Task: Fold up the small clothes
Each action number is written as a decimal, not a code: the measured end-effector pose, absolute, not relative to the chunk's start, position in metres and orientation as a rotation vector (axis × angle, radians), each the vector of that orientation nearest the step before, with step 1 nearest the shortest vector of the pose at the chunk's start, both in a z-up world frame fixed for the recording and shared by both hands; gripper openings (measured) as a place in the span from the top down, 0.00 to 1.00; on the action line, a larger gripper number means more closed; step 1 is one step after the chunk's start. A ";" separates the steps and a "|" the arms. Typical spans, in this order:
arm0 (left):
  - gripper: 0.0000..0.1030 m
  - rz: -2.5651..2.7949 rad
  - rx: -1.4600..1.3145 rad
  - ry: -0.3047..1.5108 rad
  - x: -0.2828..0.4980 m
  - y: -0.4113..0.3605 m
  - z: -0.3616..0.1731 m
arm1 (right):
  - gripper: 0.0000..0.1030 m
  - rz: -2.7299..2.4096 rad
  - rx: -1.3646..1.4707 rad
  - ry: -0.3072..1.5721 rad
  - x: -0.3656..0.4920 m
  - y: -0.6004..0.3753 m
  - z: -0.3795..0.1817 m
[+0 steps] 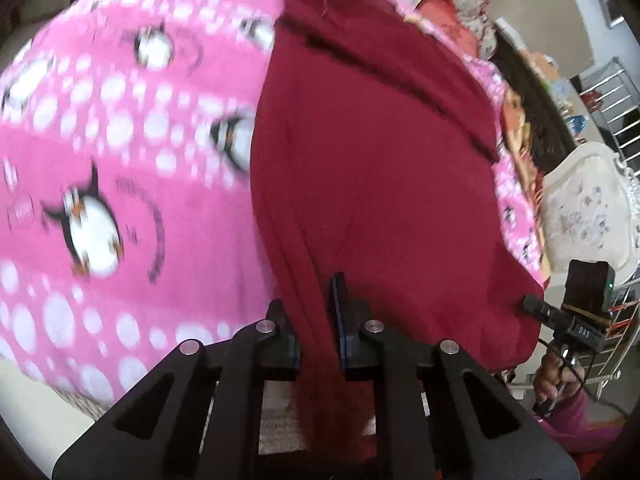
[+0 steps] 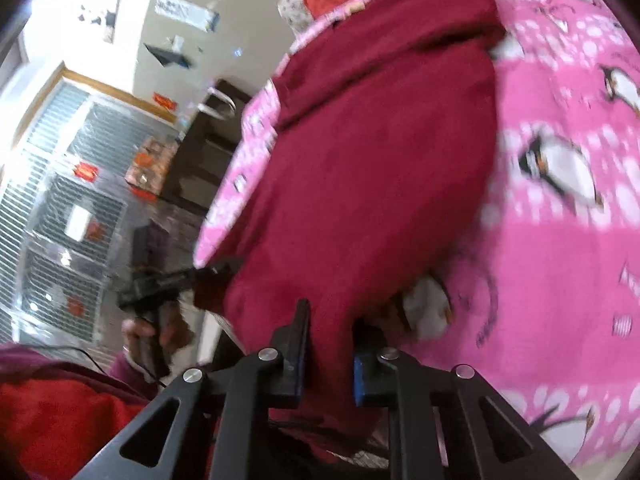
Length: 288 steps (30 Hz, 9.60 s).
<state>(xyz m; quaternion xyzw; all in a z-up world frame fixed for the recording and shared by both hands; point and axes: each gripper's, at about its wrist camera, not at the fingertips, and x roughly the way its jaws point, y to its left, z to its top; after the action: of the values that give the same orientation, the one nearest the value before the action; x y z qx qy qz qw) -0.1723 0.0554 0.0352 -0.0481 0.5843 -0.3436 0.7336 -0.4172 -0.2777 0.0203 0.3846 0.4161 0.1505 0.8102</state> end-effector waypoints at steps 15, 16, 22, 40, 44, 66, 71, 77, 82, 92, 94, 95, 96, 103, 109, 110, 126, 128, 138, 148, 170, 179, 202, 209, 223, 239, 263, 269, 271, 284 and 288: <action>0.92 -0.852 -0.190 1.039 -0.050 -0.040 0.106 | 0.86 0.278 0.965 0.556 -0.317 -0.383 0.076; 0.92 -0.837 -0.199 1.020 -0.035 -0.049 0.109 | 0.86 0.262 0.964 0.548 -0.306 -0.394 0.078; 0.93 -0.766 -0.198 1.023 0.032 -0.091 0.093 | 0.86 0.165 1.020 0.561 -0.247 -0.447 0.063; 0.93 -0.655 -0.060 1.001 0.043 -0.112 0.073 | 0.86 0.074 1.023 0.650 -0.208 -0.460 0.042; 0.93 -0.643 -0.042 0.986 0.042 -0.113 0.076 | 0.86 0.048 0.957 0.660 -0.206 -0.456 0.051; 0.92 -0.596 -0.064 1.011 0.066 -0.119 0.063 | 0.88 -0.027 0.839 0.723 -0.181 -0.463 0.054; 0.87 -0.625 -0.064 1.015 0.056 -0.105 0.079 | 0.86 -0.029 0.778 0.733 -0.197 -0.452 0.072; 0.59 -0.576 -0.049 0.909 0.045 -0.085 0.098 | 0.76 -0.020 0.806 0.733 -0.210 -0.456 0.078; 0.59 -0.601 -0.103 0.906 0.039 -0.063 0.109 | 0.48 -0.038 0.834 0.643 -0.232 -0.461 0.097; 0.59 -0.656 0.186 1.001 -0.019 -0.070 0.062 | 0.53 -0.015 0.635 0.710 -0.277 -0.429 0.090; 0.59 -0.672 0.247 1.021 -0.028 -0.081 0.051 | 0.53 0.007 0.519 0.782 -0.269 -0.406 0.080; 0.59 -0.670 0.272 1.014 -0.030 -0.087 0.049 | 0.53 0.012 0.487 0.805 -0.263 -0.398 0.074; 0.59 -0.668 0.300 1.003 -0.032 -0.095 0.047 | 0.53 0.022 0.474 0.827 -0.256 -0.393 0.068; 0.59 -0.721 0.218 0.978 0.006 -0.133 0.073 | 0.53 -0.001 0.501 0.730 -0.200 -0.415 0.078; 0.58 -0.649 0.057 0.963 0.068 -0.145 0.092 | 0.53 -0.057 0.674 0.668 -0.152 -0.471 0.080; 0.58 -0.633 0.033 0.978 0.077 -0.143 0.092 | 0.53 -0.053 0.720 0.669 -0.147 -0.479 0.080; 0.56 -0.559 0.032 1.005 0.073 -0.129 0.066 | 0.77 -0.143 0.658 0.663 -0.171 -0.485 0.076; 0.56 -0.554 0.040 0.997 0.076 -0.133 0.065 | 0.92 -0.192 0.572 0.673 -0.163 -0.477 0.078; 0.56 -0.474 0.054 0.981 0.086 -0.139 0.061 | 0.92 -0.332 0.661 0.741 -0.153 -0.506 0.051; 0.56 -0.518 0.087 0.897 0.069 -0.161 0.086 | 0.68 -0.201 0.599 0.682 -0.165 -0.461 0.106; 0.52 -0.451 0.151 0.906 0.093 -0.177 0.053 | 0.67 -0.124 0.494 0.810 -0.097 -0.408 0.083; 0.52 -0.432 0.152 0.893 0.088 -0.178 0.052 | 0.67 -0.312 0.509 0.847 -0.216 -0.420 0.068; 0.52 -0.384 0.165 0.958 0.036 -0.107 0.065 | 0.53 -0.018 0.420 0.842 -0.107 -0.322 0.100; 0.52 -0.376 0.124 0.981 0.031 -0.082 0.054 | 0.62 0.049 0.356 0.872 -0.037 -0.290 0.081; 0.52 -0.420 -0.043 1.050 0.028 -0.040 0.036 | 0.57 0.037 0.299 0.934 0.006 -0.269 0.085; 0.37 -0.547 -0.147 1.049 0.020 -0.022 0.027 | 0.04 -0.001 -0.025 1.099 0.084 -0.155 0.055; 0.17 -0.869 -0.367 1.017 0.031 -0.025 0.060 | 0.83 0.158 0.337 0.996 0.040 -0.239 0.079; 0.16 -0.808 -0.167 1.017 0.024 -0.054 0.053 | 0.83 0.154 0.352 0.994 0.041 -0.237 0.076; 0.16 -0.779 -0.136 1.054 0.023 -0.060 0.037 | 0.83 0.154 0.344 0.996 0.041 -0.236 0.077; 0.79 -0.798 -0.223 1.013 0.011 -0.052 0.035 | 0.43 0.138 0.436 1.016 0.039 -0.236 0.088; 0.79 -0.816 -0.181 0.935 -0.014 -0.053 0.052 | 0.28 0.139 0.441 1.043 0.042 -0.233 0.093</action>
<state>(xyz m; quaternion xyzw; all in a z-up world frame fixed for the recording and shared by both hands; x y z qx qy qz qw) -0.0137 -0.0535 0.0519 -0.0848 0.4375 -0.3820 0.8096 0.0421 -0.2333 0.0925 0.2085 0.4938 0.0659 0.8416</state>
